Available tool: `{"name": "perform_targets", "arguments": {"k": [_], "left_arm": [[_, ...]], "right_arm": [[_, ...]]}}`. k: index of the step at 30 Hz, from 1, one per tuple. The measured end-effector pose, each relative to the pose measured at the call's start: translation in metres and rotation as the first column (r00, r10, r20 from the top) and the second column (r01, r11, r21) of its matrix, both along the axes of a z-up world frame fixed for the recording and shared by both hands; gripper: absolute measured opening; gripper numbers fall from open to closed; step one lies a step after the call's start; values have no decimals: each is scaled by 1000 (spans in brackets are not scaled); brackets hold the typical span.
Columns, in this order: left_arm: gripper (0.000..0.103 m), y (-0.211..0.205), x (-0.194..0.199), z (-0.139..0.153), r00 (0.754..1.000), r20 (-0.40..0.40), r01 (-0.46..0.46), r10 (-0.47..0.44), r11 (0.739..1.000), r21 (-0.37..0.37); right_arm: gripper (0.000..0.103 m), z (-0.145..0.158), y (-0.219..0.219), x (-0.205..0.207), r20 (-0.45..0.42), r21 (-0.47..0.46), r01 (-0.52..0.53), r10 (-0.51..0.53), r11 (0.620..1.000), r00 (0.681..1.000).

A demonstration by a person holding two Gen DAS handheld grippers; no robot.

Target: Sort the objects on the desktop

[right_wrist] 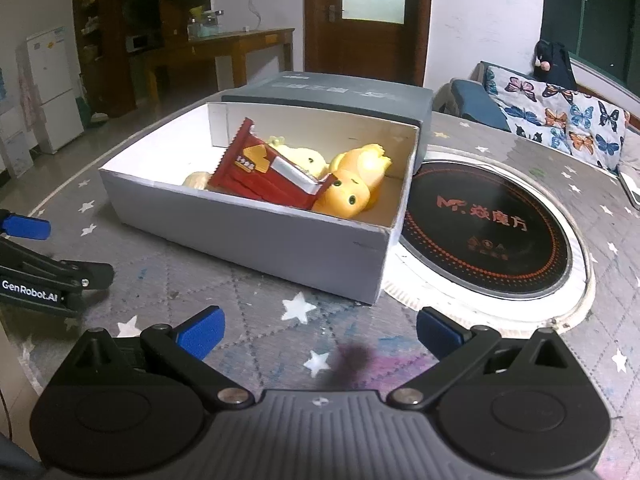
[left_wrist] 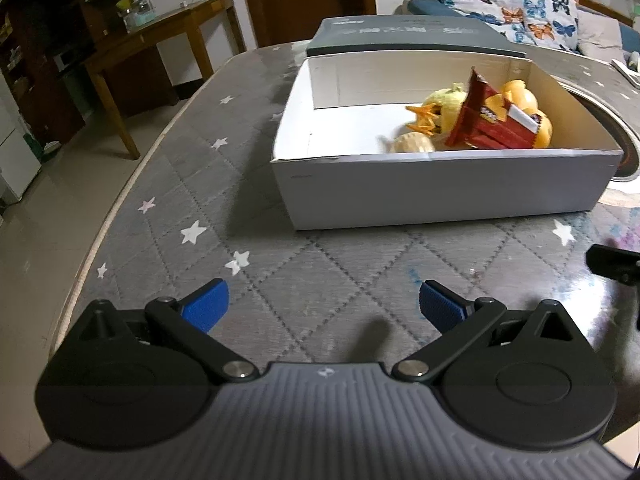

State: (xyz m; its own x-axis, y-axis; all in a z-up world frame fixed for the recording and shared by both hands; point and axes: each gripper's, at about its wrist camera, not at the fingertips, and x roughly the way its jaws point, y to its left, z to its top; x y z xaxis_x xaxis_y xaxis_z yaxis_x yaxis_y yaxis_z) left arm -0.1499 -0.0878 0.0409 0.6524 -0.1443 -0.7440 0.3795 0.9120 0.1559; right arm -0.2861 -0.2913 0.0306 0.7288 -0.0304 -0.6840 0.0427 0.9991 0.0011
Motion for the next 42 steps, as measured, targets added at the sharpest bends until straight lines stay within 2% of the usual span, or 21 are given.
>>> {"name": "perform_targets", "arguments": {"k": [23,32,42], "left_arm": [[103,52,28,-14,989,-4,-151,150,989,-12],[103,76,43,-18,972,32,-233,233,972,-16],[103,100,69,-21,959,53,-276,279,959,-63]], "right_arm": [[103,-11,-52,-15,-8,1,141,-141,990,990],[103,-19,-81,-26,-9,6,225,-225,974,974],[103,-25,-114,-35,-1,5,318,-318,948,948]]}}
